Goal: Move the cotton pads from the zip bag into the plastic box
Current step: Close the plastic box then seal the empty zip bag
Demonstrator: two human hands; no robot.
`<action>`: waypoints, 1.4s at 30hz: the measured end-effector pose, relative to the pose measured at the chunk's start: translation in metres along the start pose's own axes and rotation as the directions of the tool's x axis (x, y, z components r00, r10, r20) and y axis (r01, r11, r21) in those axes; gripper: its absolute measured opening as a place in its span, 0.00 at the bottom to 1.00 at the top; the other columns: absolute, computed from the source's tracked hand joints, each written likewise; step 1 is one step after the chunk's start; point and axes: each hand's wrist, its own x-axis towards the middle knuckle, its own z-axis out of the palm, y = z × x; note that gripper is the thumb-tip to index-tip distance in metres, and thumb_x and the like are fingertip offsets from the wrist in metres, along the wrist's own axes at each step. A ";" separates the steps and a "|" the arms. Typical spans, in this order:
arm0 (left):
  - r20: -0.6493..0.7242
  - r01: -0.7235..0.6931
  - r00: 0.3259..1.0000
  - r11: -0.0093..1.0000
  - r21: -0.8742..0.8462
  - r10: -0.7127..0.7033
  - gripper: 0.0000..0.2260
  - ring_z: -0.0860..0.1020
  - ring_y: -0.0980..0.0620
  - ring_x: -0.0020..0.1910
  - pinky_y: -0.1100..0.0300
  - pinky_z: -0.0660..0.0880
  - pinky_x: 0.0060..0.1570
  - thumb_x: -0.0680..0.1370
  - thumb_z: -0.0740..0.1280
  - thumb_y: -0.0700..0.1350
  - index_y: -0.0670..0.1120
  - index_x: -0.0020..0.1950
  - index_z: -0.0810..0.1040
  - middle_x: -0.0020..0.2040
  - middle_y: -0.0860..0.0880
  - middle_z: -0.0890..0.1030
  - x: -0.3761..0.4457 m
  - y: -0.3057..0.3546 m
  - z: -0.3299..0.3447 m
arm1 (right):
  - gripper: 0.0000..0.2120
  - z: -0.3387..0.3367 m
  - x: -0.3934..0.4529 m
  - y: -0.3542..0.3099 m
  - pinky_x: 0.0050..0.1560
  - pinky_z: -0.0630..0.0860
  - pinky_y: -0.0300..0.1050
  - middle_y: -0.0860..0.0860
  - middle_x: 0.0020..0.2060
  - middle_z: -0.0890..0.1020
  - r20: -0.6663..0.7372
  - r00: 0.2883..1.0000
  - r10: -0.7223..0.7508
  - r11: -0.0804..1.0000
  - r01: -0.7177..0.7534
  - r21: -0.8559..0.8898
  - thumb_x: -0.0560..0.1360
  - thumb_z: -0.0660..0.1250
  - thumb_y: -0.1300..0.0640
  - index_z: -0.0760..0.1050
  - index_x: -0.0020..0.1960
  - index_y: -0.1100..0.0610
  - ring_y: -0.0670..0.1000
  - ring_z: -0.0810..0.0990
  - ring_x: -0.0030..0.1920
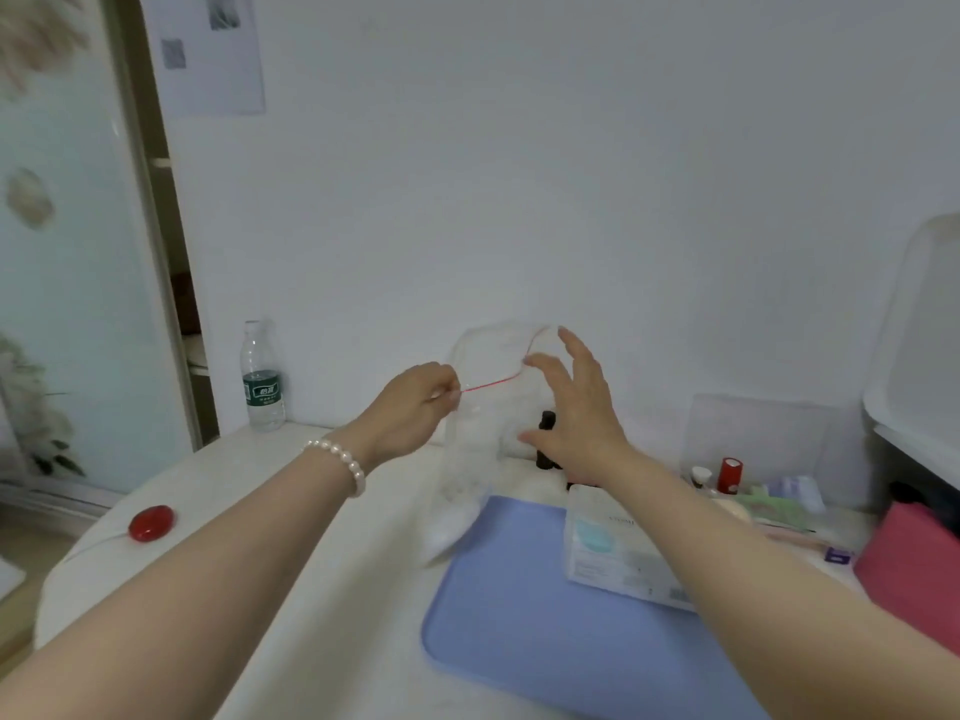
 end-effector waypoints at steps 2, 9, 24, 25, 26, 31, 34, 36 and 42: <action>-0.010 0.069 0.997 0.985 -0.155 -0.072 0.10 0.71 0.53 0.40 0.65 0.65 0.42 0.78 0.61 0.42 0.47 0.37 0.72 0.39 0.48 0.75 0.000 0.001 -0.009 | 0.31 -0.018 0.015 -0.016 0.70 0.47 0.46 0.51 0.74 0.52 0.099 0.994 -0.042 0.999 0.043 -0.005 0.64 0.76 0.52 0.69 0.63 0.47 0.52 0.49 0.74; -0.126 0.123 0.910 0.547 -0.828 -0.395 0.20 0.78 0.52 0.52 0.59 0.71 0.53 0.72 0.71 0.48 0.57 0.61 0.69 0.56 0.48 0.75 0.002 -0.004 -0.008 | 0.12 -0.058 0.072 -0.057 0.61 0.61 0.47 0.51 0.54 0.80 0.301 0.954 0.014 1.000 -0.018 0.011 0.71 0.70 0.45 0.75 0.39 0.54 0.52 0.74 0.58; 0.616 0.697 0.710 0.468 -0.544 -0.342 0.14 0.78 0.49 0.45 0.57 0.75 0.50 0.65 0.75 0.39 0.39 0.49 0.81 0.45 0.44 0.82 -0.065 -0.033 0.084 | 0.09 -0.096 0.094 -0.021 0.37 0.69 0.41 0.54 0.37 0.85 0.288 0.934 0.214 0.728 -0.348 0.591 0.76 0.62 0.63 0.70 0.37 0.56 0.52 0.82 0.33; 0.609 0.688 0.716 0.489 -0.536 -0.341 0.08 0.79 0.51 0.40 0.60 0.76 0.45 0.65 0.75 0.37 0.39 0.43 0.82 0.40 0.45 0.82 -0.067 -0.033 0.090 | 0.08 -0.097 0.093 -0.018 0.37 0.68 0.42 0.54 0.36 0.85 0.334 0.908 0.253 0.752 -0.402 0.523 0.74 0.62 0.61 0.71 0.37 0.57 0.53 0.82 0.33; 0.598 0.679 0.723 0.518 -0.520 -0.347 0.04 0.79 0.54 0.35 0.64 0.75 0.37 0.67 0.74 0.34 0.41 0.37 0.83 0.35 0.47 0.82 -0.069 -0.031 0.093 | 0.07 -0.100 0.093 -0.016 0.38 0.67 0.43 0.56 0.37 0.85 0.411 0.863 0.293 0.787 -0.462 0.409 0.73 0.61 0.58 0.71 0.37 0.58 0.55 0.82 0.34; 0.564 0.640 0.735 0.660 -0.393 -0.377 0.11 0.71 0.54 0.27 0.65 0.66 0.26 0.60 0.77 0.39 0.40 0.34 0.76 0.31 0.46 0.74 -0.070 -0.027 0.100 | 0.37 -0.113 0.093 -0.025 0.50 0.71 0.47 0.56 0.39 0.85 0.662 0.575 0.480 0.850 -0.493 -0.188 0.66 0.59 0.26 0.77 0.48 0.60 0.55 0.85 0.41; 0.563 0.623 0.738 0.697 -0.355 -0.373 0.15 0.66 0.53 0.26 0.66 0.63 0.24 0.59 0.76 0.40 0.40 0.38 0.73 0.33 0.46 0.69 -0.067 -0.022 0.102 | 0.29 -0.106 0.097 -0.030 0.54 0.72 0.48 0.51 0.31 0.85 0.603 0.607 0.518 0.850 -0.448 -0.278 0.67 0.66 0.32 0.77 0.46 0.59 0.51 0.84 0.35; 0.542 0.601 0.758 0.711 -0.365 -0.362 0.16 0.65 0.53 0.27 0.65 0.62 0.24 0.59 0.75 0.39 0.43 0.37 0.68 0.31 0.48 0.66 -0.065 -0.020 0.106 | 0.20 -0.098 0.097 -0.032 0.47 0.72 0.44 0.49 0.22 0.79 0.590 0.595 0.546 0.833 -0.461 -0.306 0.69 0.69 0.39 0.76 0.41 0.58 0.49 0.79 0.30; 0.544 0.573 0.771 0.731 -0.370 -0.330 0.16 0.73 0.55 0.32 0.67 0.68 0.31 0.60 0.74 0.36 0.40 0.47 0.81 0.37 0.50 0.77 -0.072 -0.015 0.109 | 0.12 -0.084 0.098 -0.035 0.34 0.71 0.41 0.49 0.18 0.68 0.590 0.640 0.493 0.865 -0.435 -0.251 0.74 0.68 0.51 0.77 0.37 0.58 0.48 0.67 0.20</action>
